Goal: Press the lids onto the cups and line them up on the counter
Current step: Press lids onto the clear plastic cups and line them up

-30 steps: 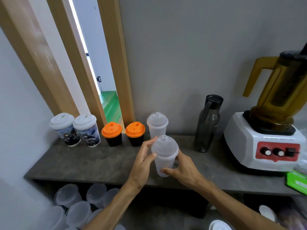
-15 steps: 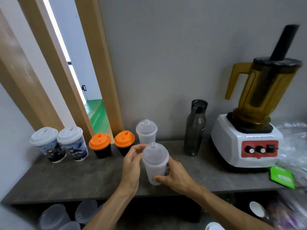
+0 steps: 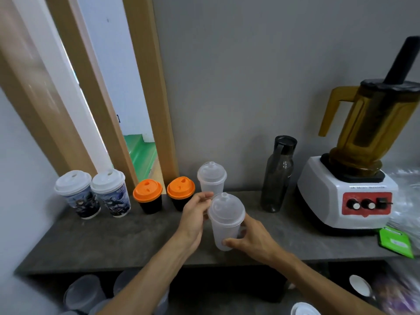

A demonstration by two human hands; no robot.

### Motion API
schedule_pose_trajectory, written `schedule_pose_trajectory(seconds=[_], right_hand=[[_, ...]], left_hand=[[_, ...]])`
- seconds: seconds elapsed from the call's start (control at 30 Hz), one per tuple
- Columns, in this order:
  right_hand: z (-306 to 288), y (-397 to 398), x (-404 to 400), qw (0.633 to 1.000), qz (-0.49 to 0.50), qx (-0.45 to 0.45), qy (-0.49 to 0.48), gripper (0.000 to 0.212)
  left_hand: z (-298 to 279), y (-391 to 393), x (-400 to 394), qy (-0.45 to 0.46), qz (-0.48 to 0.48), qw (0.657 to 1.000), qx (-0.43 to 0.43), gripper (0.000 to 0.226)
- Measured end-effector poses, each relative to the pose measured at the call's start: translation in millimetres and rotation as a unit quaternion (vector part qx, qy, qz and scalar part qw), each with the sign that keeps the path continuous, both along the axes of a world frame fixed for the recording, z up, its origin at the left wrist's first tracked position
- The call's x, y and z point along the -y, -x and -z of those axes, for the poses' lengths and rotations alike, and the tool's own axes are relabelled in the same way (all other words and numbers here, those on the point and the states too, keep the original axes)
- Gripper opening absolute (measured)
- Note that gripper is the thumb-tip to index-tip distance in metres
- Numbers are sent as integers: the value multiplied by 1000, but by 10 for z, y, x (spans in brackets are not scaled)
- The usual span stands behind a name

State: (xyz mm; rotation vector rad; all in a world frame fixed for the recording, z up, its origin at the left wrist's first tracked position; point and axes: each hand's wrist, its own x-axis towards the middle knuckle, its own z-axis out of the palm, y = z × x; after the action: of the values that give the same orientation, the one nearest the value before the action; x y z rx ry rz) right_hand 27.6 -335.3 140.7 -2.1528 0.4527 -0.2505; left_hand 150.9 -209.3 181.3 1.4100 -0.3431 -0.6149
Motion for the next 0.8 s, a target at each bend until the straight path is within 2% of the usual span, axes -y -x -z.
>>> schedule_pose_trajectory(seconds=[0.07,0.13,0.17,0.23,0.3,0.4,0.57,0.7,0.8], right_hand=[[-36,-34,-95,1000,7,3,-7,81],[-73,-135,-286,1000,4,12,-10,76],[-85,-222,-410,1000,-1,23,-8,76],[-91,-461,-700,998,-19,57,-5,76],[-88,-758,-1023,996,-36,80,-13,76],[-58,-1244,-1551,995,-61,81,-15,75],[-102,-1972,-2431,992,-117,56,-1,73],[-49,-2188,-2698,991,-116,2,59,84],[53,-2167,-2636,992,-104,-23,62,87]], left_hand=[[-41,38,-126,-49,-5,993,109,16],[-79,76,-379,-54,-16,972,226,15],[-93,77,-535,-61,-24,955,288,23],[-92,29,-865,-125,-47,908,397,55],[-61,-104,-1181,-201,-98,866,447,81],[-51,-430,-1676,-277,-174,835,442,83],[-138,-1013,-2445,-302,-252,821,414,74],[-168,-1450,-2816,-358,-263,794,415,75],[-115,-1667,-2895,-366,-249,797,411,75]])
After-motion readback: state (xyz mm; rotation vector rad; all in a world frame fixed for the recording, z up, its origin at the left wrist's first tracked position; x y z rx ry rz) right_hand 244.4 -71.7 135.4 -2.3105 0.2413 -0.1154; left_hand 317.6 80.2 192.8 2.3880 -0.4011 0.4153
